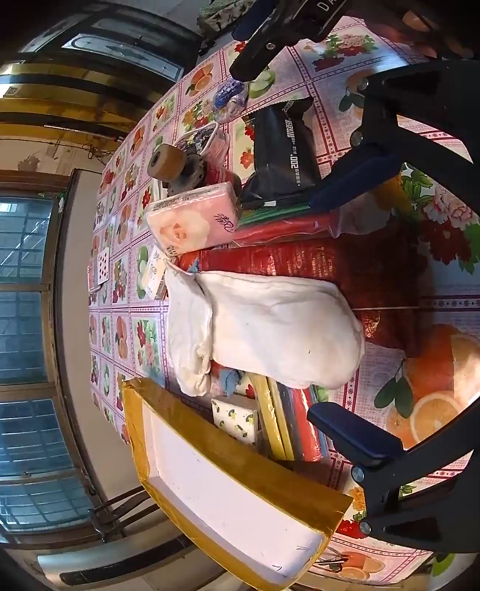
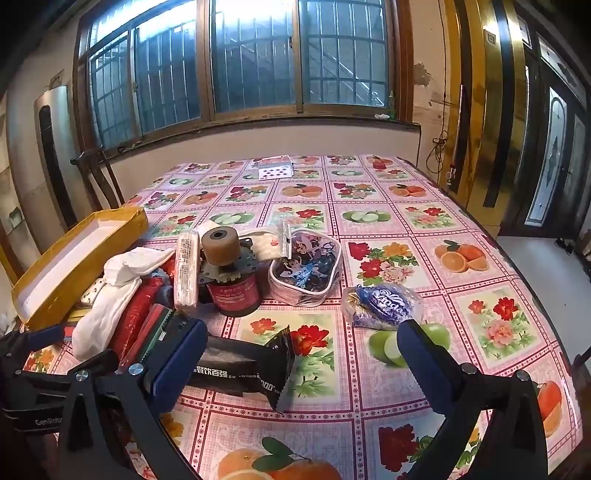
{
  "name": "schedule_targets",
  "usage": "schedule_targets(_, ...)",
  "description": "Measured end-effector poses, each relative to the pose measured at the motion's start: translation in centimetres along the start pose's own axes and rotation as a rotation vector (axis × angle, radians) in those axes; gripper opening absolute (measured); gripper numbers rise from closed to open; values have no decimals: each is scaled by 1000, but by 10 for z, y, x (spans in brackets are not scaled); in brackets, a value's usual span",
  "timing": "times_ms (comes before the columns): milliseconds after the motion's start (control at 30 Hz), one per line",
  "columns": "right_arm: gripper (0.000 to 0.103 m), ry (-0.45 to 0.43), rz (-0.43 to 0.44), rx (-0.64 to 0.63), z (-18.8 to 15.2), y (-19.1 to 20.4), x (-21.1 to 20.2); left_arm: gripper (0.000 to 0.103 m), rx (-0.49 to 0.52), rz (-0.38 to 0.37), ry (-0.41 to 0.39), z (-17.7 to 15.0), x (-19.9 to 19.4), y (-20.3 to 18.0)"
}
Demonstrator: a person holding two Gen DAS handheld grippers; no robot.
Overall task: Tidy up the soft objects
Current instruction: 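Move both grippers toward the cluttered items beside the yellow box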
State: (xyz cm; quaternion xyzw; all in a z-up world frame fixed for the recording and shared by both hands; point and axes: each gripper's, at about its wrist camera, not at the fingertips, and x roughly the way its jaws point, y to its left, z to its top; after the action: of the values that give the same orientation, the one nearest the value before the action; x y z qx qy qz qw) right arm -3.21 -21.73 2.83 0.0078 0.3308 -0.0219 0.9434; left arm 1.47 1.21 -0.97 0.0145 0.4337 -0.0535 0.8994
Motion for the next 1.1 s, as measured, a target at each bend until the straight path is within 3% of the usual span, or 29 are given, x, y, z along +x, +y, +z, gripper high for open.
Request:
schedule_targets(133, 103, 22, 30, -33, -5, 2, 5, 103, -11, 73, -11, -5, -4, -11)
schedule_targets(333, 103, 57, 63, -68, -9, 9, 11, 103, 8, 63, 5, -7, -2, -4)
schedule_targets(500, 103, 69, 70, -65, -11, 9, 13, 103, 59, 102, -82, -12, -8, -6)
schedule_targets(667, 103, 73, 81, -54, -12, 9, 14, 103, 43, 54, -159, -15, -18, 0)
schedule_targets(1000, 103, 55, 90, -54, -5, 13, 10, 103, -23, 53, -7, -12, -1, 11)
schedule_targets(1100, 103, 47, 92, -59, -3, 15, 10, 103, 6, 43, -5, -12, 0, 8)
